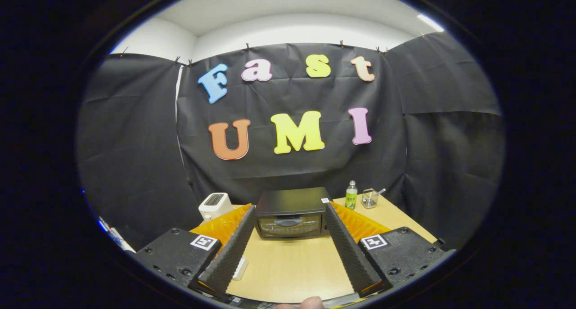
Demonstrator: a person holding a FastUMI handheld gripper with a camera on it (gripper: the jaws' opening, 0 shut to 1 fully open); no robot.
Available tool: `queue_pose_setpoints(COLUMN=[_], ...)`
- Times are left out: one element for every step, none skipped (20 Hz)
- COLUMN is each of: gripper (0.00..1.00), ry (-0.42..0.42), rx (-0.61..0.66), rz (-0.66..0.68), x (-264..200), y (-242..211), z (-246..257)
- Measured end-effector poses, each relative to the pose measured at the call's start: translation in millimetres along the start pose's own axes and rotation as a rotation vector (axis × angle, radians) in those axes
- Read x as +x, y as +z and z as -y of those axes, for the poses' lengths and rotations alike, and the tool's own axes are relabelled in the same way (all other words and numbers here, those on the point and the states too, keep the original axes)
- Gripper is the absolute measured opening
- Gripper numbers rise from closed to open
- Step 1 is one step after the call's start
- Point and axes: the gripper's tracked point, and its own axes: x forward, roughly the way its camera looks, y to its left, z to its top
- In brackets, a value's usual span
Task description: Open the toaster oven, put the food inside, and close the toaster oven door.
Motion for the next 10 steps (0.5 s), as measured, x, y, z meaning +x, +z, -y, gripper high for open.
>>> queue_pose_setpoints(gripper=[1.00, 1.00, 1.00, 1.00, 1.00, 1.00, 1.00, 1.00, 1.00, 1.00], ry=[-0.005, -0.008, -0.015, -0.017, -0.016, -0.013, -0.012, -0.010, -0.008, -0.008], rx=[0.004, 0.005, 0.007, 0.011, 0.018, 0.020, 0.020, 0.020, 0.020, 0.014], rz=[-0.004, -0.008, -0.009, -0.009, -0.011, -0.018, -0.023, -0.027, -0.027, -0.026], x=[-0.7, -1.1, -1.5, -1.4, -2.2, -2.7, -2.6, -2.7, -3.2, -3.0], y=[-2.0, -2.9, -2.7, -4.1, -3.8, -6.2, -7.6, -8.3, -6.9, -6.9], z=[0.1, 0.7, 1.2, 1.6, -0.8, -2.5, -3.8, -5.4, -7.0, -7.6])
